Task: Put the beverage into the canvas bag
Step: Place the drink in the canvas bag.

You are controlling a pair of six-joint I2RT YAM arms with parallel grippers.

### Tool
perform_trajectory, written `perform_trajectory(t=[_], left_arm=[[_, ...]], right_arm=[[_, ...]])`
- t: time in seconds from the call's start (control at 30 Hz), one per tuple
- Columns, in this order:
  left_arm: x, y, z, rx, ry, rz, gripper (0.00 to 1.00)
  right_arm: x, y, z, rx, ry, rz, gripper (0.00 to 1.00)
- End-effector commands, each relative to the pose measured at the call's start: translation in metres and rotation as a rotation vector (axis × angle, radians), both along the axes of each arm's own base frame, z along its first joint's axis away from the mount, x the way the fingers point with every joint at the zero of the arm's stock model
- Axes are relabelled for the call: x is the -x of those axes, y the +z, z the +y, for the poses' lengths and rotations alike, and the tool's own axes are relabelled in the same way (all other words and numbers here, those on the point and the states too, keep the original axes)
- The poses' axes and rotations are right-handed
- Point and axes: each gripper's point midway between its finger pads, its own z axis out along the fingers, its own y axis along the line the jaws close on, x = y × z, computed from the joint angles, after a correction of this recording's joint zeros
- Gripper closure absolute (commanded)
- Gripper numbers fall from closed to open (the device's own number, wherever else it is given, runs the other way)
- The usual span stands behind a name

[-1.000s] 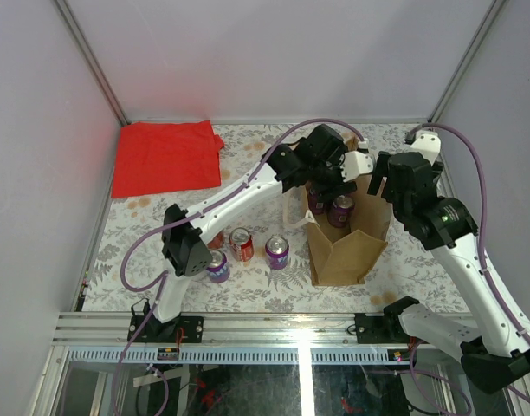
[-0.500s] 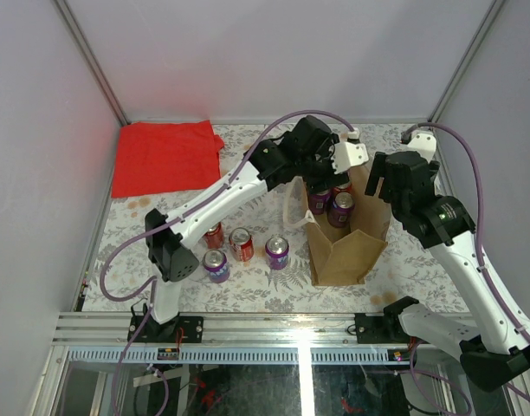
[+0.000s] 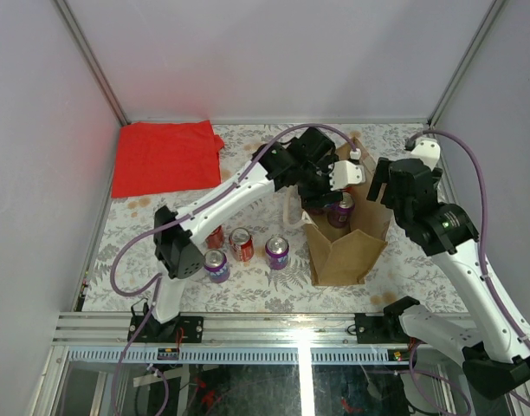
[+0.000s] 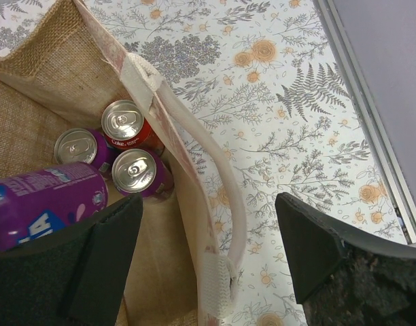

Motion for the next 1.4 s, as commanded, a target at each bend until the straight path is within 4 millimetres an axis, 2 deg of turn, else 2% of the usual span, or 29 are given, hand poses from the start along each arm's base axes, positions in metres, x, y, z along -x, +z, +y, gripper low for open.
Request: perform_trajectory(t=[0.0,0.17,0.4,0.73,0.93,1.37], left_arm=[[-0.007,0.007,-0.015,0.027,-0.063,-0.028,1.00],[-0.008,-0.007,-0.020,-0.008,-0.094,-0.005,1.00],[-0.007,-0.019,-0.017,-0.044,-0.115,0.008,1.00],[-0.010,0.006,-0.014,-0.005,-0.117,-0.040,1.00],[-0.002,-0.012,-0.005,-0.071,-0.164,-0.014,1.00],[-0.004,-0.046,0.008,-0.195,-0.218,-0.014,1.00]], right_arm=[[0.004,0.007,-0.005,-0.027,-0.038,-0.043,0.14],[0.007,0.006,-0.007,-0.036,-0.052,-0.045,0.14],[0.011,0.003,-0.011,-0.032,-0.069,-0.042,0.14],[0.006,0.002,-0.008,-0.019,-0.055,-0.030,0.14],[0.004,0.003,-0.007,-0.017,-0.046,-0.035,0.14],[0.006,0.008,-0.010,-0.007,-0.052,-0.040,0.14]])
